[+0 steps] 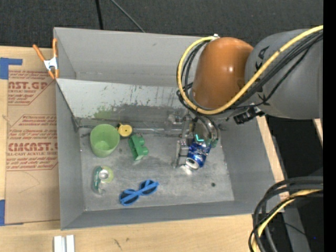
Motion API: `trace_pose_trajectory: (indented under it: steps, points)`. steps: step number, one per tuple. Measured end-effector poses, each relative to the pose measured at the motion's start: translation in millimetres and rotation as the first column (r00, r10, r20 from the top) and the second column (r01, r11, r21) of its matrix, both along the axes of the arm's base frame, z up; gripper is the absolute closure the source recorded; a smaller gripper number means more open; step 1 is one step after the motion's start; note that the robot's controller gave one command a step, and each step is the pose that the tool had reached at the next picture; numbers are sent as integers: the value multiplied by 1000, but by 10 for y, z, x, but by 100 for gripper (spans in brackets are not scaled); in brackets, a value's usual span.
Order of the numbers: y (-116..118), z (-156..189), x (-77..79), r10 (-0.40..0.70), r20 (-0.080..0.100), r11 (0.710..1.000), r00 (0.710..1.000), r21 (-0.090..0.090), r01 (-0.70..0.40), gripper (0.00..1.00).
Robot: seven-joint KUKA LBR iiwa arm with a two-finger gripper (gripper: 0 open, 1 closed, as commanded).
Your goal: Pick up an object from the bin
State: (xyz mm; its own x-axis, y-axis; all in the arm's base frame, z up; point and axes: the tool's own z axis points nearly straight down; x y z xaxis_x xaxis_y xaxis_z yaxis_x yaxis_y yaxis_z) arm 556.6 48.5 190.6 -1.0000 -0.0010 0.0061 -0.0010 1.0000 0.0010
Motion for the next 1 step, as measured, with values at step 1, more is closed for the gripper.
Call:
trace_pose_trajectory:
  steps: [1]
  points:
    - [-3, 46, 16, -1, 8, 1000, 1000, 0, 1, 100]
